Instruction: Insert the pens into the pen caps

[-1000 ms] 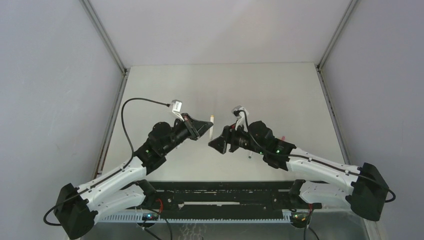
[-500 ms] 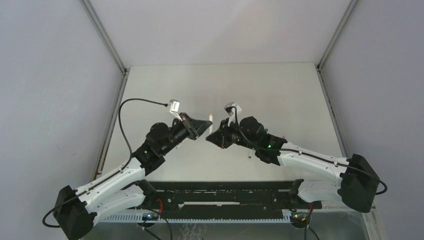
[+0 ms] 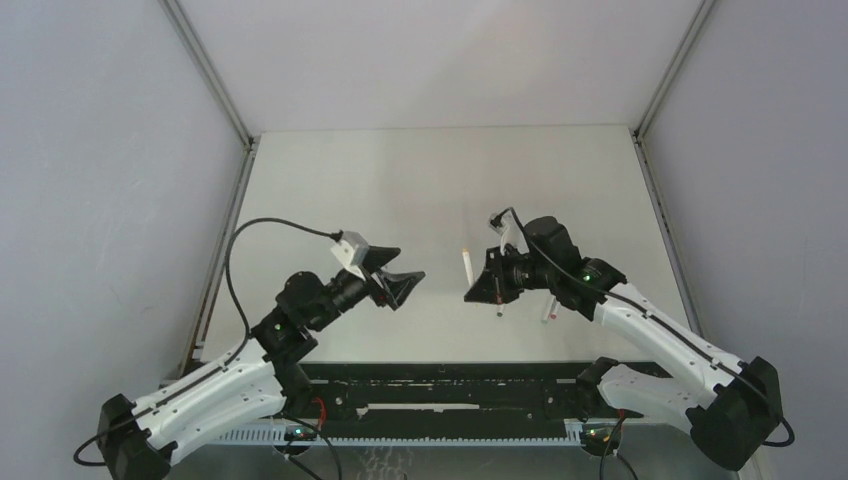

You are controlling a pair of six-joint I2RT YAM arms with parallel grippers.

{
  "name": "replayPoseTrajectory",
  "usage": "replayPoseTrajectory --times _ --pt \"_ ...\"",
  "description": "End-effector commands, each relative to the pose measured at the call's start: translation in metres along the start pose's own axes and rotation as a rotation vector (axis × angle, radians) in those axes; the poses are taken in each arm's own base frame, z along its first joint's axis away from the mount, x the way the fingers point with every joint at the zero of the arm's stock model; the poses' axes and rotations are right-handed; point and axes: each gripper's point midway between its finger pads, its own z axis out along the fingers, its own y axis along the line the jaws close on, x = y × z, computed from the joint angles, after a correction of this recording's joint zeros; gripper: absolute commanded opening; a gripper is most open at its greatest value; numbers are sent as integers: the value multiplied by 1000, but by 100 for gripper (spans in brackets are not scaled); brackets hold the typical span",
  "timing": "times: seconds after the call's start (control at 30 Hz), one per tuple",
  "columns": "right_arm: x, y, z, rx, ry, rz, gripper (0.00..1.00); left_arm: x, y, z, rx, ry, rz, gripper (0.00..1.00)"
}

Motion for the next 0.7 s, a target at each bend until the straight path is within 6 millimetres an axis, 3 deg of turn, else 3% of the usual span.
replayPoseTrajectory --times 0.0,0.1,0.27,0.67 --pt "59 19 -38 -116 319 83 0 24 -30 -2 164 11 300 78" --pt "82 31 -46 -183 460 150 0 41 -50 -3 213 31 439 78" --pt "102 42 -49 -244 592 201 0 63 -75 -7 286 85 555 78" --pt "117 65 -41 -341 764 220 0 109 -124 -27 464 211 699 74"
